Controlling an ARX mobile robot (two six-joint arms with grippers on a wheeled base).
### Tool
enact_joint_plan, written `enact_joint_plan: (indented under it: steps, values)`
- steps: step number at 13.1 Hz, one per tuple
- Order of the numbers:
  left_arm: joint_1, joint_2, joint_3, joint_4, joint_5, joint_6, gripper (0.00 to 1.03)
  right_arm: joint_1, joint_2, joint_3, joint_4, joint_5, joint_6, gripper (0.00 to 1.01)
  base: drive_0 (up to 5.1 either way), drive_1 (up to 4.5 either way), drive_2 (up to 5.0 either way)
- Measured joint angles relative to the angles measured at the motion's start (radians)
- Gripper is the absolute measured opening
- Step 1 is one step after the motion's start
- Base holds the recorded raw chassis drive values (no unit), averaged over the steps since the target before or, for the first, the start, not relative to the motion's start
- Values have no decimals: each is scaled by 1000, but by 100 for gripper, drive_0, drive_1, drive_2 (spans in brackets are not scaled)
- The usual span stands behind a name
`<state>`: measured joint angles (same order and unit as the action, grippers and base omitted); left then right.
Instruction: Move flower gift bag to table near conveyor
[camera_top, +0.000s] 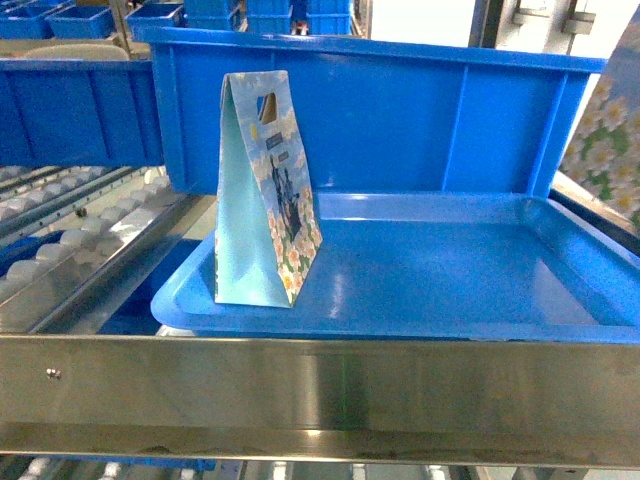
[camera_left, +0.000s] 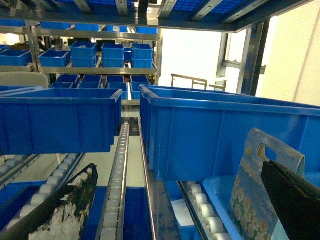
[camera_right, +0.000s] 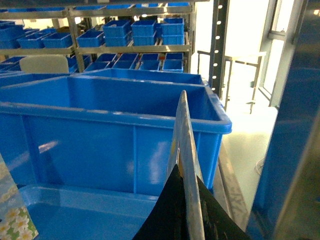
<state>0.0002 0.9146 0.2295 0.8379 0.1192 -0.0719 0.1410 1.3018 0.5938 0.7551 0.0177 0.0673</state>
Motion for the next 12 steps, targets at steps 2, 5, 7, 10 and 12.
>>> enact_joint_plan:
  steps: [2,5,7,10,12]
  values:
    - [0,0,0,0,0,0,98,-32,-174,-63,-39,-15,11,2,0,0,0]
    - [0,0,0,0,0,0,98,-47,-402,-179,-145,-44,19,2,0,0,0]
    - [0,0,0,0,0,0,98,-51,-570,-254,-249,-54,30,2,0,0,0]
    - [0,0,0,0,0,0,98,-50,-716,-332,-323,-36,17,2,0,0,0]
    - [-8,8,0,14,0,-3,98,-50,-712,-332,-321,-34,10,2,0,0,0]
